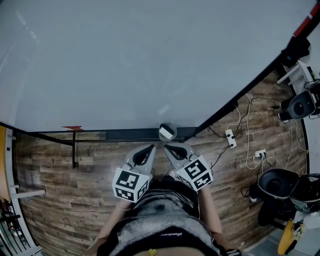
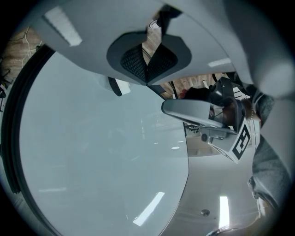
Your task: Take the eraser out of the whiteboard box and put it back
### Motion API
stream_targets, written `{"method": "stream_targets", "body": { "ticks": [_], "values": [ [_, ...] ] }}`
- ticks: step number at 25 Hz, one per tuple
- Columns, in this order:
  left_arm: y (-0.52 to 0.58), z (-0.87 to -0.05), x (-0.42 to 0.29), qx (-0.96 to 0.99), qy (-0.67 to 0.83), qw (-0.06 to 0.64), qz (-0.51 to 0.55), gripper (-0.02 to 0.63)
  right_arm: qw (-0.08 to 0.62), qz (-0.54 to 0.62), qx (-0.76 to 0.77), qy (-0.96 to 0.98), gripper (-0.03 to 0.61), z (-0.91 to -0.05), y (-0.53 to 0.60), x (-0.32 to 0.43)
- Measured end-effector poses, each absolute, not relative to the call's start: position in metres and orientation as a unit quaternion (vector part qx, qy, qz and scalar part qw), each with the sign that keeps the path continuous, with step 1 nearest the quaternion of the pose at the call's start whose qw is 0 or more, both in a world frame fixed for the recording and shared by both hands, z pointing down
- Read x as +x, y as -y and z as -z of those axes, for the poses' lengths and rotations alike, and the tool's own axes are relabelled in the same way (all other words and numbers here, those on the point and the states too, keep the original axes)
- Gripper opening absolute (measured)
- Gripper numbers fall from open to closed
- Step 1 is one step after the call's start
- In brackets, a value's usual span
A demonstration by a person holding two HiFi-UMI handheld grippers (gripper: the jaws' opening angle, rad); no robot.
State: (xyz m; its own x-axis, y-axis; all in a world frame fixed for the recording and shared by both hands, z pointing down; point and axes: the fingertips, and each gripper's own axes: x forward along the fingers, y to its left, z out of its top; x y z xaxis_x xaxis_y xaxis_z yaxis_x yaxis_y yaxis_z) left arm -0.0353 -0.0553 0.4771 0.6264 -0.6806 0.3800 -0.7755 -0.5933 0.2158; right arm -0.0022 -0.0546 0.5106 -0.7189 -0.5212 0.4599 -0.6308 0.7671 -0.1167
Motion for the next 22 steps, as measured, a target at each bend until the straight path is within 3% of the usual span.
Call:
{"method": "stream_targets", "body": {
  "ticks": [14,22],
  "values": [
    [0.057,-0.467,-0.039,0.883,0.424,0.17,-0.103,0.002,0.136,-0.116,0.327,0.928,0.002,-0.473,0.055,-0.015],
    [0.062,-0.435,-0.035,0.893,0.428,0.12,-0.076,0.002,0.089,-0.102,0.334,0.933,0.002,-0.435,0.058,-0.018]
  ]
}}
